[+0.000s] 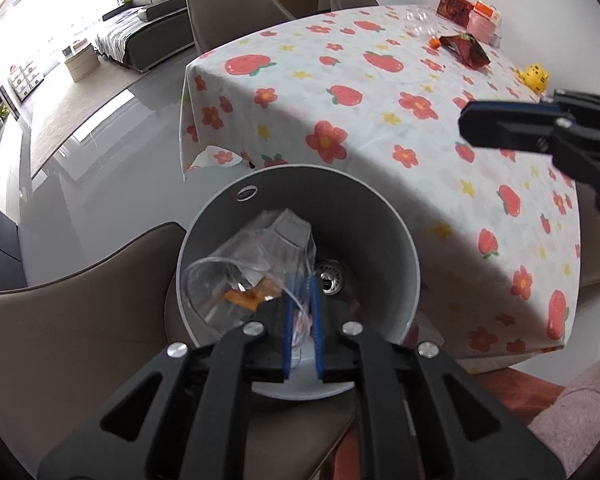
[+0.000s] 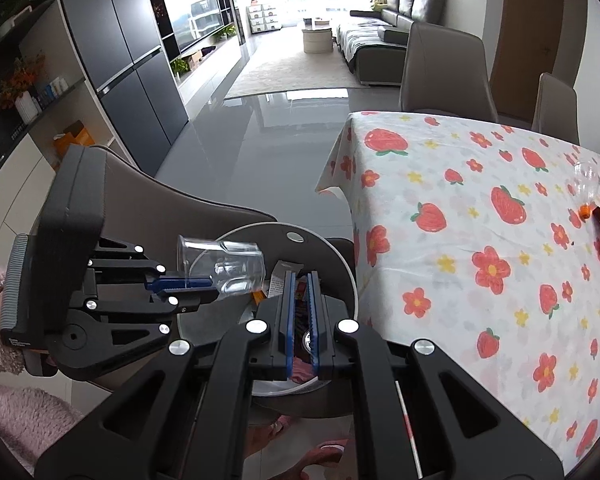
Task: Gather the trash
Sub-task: 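Open the right tool over the bin while the left tool releases the clear cup, then move both tools back over the table toward the bottle and red bag, then grasp the orange-capped plastic bottle with the left tool while the right tool grasps the red snack bag, then carry the plastic bottle and red snack bag over the grey bin, then open the right tool over the bin while the left tool releases the bottle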
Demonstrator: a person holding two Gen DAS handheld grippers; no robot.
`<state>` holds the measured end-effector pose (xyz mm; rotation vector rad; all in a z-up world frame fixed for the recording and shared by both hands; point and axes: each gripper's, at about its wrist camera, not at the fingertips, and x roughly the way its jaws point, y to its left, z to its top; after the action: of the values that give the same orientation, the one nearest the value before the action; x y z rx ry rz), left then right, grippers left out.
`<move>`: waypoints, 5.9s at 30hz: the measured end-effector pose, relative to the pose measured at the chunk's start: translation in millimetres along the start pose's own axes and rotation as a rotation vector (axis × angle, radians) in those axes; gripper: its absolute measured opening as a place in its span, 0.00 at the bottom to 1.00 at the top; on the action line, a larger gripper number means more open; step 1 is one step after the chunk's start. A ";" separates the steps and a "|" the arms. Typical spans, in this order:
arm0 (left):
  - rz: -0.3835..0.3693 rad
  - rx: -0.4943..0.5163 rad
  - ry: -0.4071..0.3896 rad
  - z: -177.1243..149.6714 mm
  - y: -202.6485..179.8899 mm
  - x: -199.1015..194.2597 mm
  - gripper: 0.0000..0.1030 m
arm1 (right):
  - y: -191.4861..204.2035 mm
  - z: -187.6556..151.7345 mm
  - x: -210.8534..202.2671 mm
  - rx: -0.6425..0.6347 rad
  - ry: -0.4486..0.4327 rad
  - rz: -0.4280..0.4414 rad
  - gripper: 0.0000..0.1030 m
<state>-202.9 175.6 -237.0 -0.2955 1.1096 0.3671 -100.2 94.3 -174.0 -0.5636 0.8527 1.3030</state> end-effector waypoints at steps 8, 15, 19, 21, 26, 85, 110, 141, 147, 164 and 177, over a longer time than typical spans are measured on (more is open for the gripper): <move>0.042 0.034 -0.011 8.1 -14.3 -3.6 0.49 | -31.7 -9.6 -16.4 0.054 -0.018 -0.038 0.10; 0.032 0.060 -0.085 56.8 -46.4 -11.4 0.54 | -80.8 -20.1 -41.4 0.129 -0.047 -0.123 0.38; 0.003 0.092 -0.124 96.4 -80.0 -7.7 0.60 | -123.3 -27.5 -63.6 0.184 -0.069 -0.183 0.48; -0.006 0.111 -0.139 117.7 -101.5 -3.2 0.62 | -149.8 -32.5 -76.5 0.211 -0.075 -0.217 0.49; -0.033 0.155 -0.168 165.8 -163.0 9.6 0.63 | -218.0 -45.7 -107.9 0.272 -0.097 -0.293 0.53; 0.053 -0.098 -0.109 491.7 -309.7 309.7 0.31 | -611.8 -6.7 33.2 0.127 -0.025 -0.439 0.19; -0.002 -0.081 -0.165 409.3 -268.8 190.2 0.31 | -521.8 -16.5 -49.0 0.209 -0.092 -0.375 0.04; 0.158 -0.313 -0.252 112.7 -53.1 -51.5 0.31 | -162.7 11.1 -97.1 -0.039 -0.171 -0.106 0.04; 0.203 -0.313 -0.251 61.7 5.5 -84.0 0.31 | -67.9 23.7 -68.8 -0.062 -0.159 -0.031 0.04; 0.286 -0.465 -0.215 -29.1 76.8 -108.8 0.31 | 60.6 20.9 50.4 -0.119 0.039 0.097 0.04; 0.223 -0.408 -0.203 -36.0 73.9 -96.7 0.31 | 39.8 7.3 47.8 -0.075 0.056 0.025 0.34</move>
<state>-302.1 214.0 -167.8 -0.4835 0.8639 0.8085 -135.4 136.4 -204.1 -0.6531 0.8622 1.3513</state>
